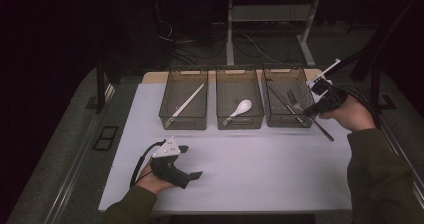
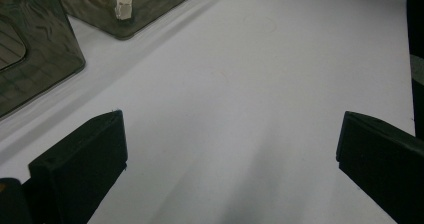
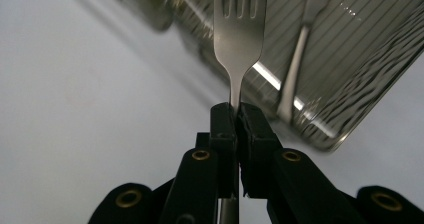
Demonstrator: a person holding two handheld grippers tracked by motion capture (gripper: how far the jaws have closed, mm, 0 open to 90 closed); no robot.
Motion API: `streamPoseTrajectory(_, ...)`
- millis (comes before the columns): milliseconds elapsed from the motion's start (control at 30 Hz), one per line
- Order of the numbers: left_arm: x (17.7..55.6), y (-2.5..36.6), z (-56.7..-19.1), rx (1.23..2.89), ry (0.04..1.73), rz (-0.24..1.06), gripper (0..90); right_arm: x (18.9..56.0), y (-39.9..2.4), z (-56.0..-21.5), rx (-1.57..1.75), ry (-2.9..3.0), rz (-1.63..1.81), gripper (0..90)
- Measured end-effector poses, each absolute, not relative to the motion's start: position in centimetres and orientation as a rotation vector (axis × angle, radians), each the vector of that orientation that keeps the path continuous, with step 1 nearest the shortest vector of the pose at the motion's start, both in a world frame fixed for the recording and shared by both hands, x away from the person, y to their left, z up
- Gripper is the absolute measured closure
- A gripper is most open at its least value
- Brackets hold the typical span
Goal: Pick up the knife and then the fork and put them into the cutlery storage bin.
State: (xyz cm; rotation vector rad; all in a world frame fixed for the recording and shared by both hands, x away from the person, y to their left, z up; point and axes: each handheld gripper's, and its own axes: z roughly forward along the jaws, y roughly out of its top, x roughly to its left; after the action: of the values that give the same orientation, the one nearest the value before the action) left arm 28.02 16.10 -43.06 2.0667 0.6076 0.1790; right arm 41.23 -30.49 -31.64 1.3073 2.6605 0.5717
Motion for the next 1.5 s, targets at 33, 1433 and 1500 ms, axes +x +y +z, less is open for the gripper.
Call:
streamPoseTrajectory(33, 28.0, 16.1, -43.1, 2.062, 0.606, 0.180, 0.0, 42.0, -30.4, -31.4, 1.317, 2.654, 0.571, 85.3)
streamPoseTrajectory(1433, 27.9, 16.2, -43.2, 2.064, 0.605, 0.163, 0.0, 51.6, -27.9, -38.6, 1.502, 2.584, 0.592, 70.2)
streamPoseTrajectory(1500, 27.9, 16.2, -43.2, 2.063, 0.605, 0.165, 0.0, 51.2, -28.1, -38.2, 1.480, 2.568, 0.639, 65.5)
